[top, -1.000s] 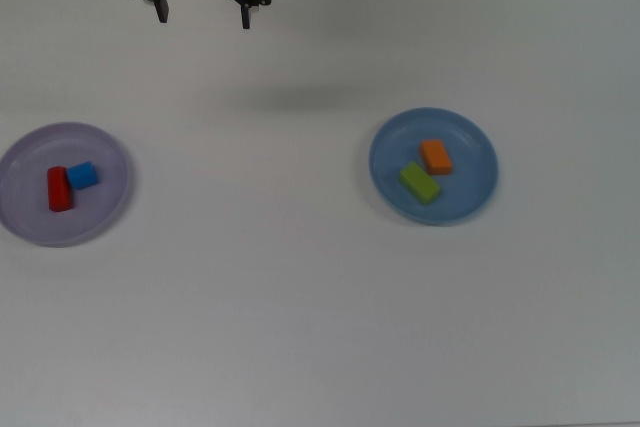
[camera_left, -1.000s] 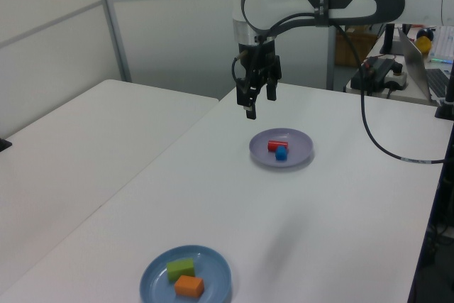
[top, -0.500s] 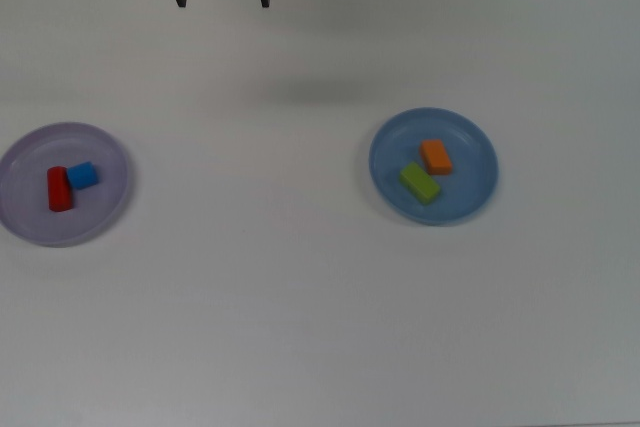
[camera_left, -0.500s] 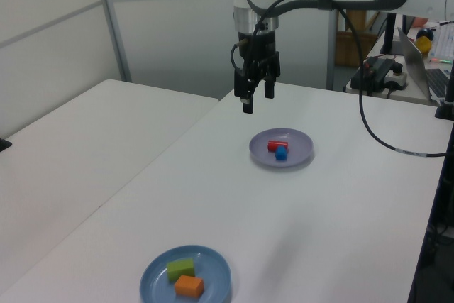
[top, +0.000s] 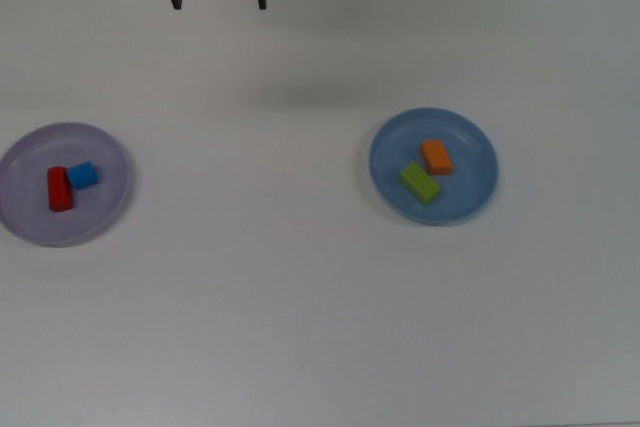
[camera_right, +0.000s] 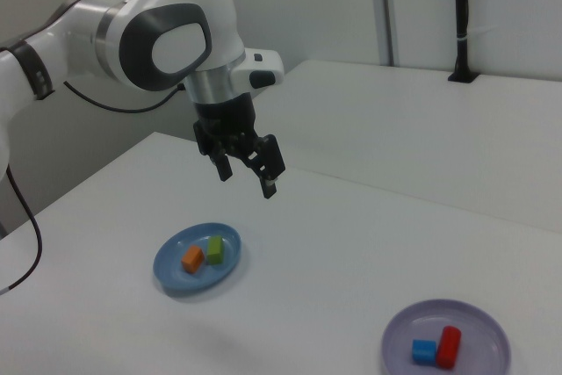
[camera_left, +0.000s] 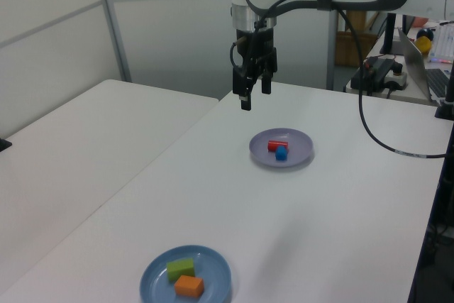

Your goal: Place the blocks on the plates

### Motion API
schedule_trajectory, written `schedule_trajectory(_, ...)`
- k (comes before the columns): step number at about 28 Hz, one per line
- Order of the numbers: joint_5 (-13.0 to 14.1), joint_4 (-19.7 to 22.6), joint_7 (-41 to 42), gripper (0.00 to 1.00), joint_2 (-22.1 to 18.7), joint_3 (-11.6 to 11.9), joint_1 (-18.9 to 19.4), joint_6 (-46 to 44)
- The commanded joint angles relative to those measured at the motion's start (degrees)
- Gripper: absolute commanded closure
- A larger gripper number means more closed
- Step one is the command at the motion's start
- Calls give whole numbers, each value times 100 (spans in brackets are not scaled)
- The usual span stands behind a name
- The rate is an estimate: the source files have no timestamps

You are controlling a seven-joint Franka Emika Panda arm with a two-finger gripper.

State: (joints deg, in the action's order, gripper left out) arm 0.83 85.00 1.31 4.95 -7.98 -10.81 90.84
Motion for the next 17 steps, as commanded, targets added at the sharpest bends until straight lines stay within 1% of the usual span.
schedule_trajectory(1, -329, -36, 133, 0, 15, 15, 61, 92)
schedule_trajectory(12, -364, -45, 115, 0, -64, 7, 70, -13)
schedule_trajectory(17, -373, -45, 133, 0, -73, -160, 70, -312)
